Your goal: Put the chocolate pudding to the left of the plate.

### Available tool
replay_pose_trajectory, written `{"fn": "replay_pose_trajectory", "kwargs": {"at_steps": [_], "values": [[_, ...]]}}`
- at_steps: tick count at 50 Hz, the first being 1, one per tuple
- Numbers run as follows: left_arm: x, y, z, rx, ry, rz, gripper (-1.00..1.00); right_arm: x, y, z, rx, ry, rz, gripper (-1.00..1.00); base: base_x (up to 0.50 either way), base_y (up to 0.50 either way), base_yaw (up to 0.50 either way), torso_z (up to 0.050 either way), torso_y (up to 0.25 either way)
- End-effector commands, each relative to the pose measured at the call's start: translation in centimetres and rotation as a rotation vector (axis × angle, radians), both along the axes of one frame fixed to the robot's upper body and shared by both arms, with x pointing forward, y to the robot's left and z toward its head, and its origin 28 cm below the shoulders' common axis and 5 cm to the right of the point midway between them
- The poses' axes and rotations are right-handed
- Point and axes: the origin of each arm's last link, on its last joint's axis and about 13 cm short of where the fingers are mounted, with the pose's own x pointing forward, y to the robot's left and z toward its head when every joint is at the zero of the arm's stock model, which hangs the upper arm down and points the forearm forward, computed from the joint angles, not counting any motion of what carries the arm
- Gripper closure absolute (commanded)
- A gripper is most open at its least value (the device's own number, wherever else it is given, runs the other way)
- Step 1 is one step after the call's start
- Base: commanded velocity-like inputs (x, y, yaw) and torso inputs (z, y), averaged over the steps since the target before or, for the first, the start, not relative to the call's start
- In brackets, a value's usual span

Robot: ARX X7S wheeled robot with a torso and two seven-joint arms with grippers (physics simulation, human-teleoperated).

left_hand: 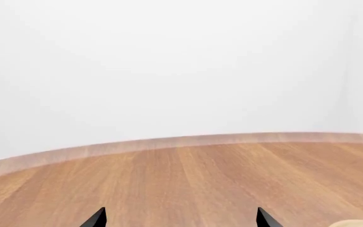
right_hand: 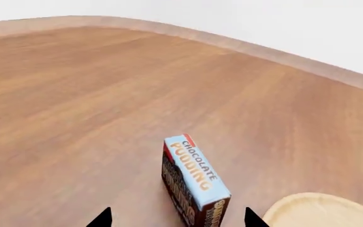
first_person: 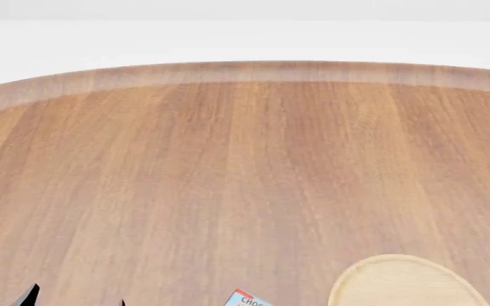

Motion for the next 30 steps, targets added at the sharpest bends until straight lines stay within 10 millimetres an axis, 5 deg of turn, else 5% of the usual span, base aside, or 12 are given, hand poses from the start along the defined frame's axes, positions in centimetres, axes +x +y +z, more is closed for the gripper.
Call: {"fn": "replay_pose_trajectory", "kwargs": {"at_steps": [1,15,30], "values": [[-0.2,0.0,0.4,-0.005,-0.014,-0.001,-1.00,-4.2,1.2,3.1,0.073,-0.121,-0.058,-1.00,0.00,0.00,0.00,0.000,0.000],[-0.9,0.2,1.2,-0.001,-0.060,0.013,-1.00,-5.0,4.1,6.8,0.136,-0.385,-0.294,-1.00,0.00,0.00,0.00,0.000,0.000],[-3.7,1.2,4.8,-0.031,-0.308,0.087,-1.00,-7.4,7.2,9.2,0.127,-0.640,-0.337,-1.00,0.00,0.00,0.00,0.000,0.000]]}}
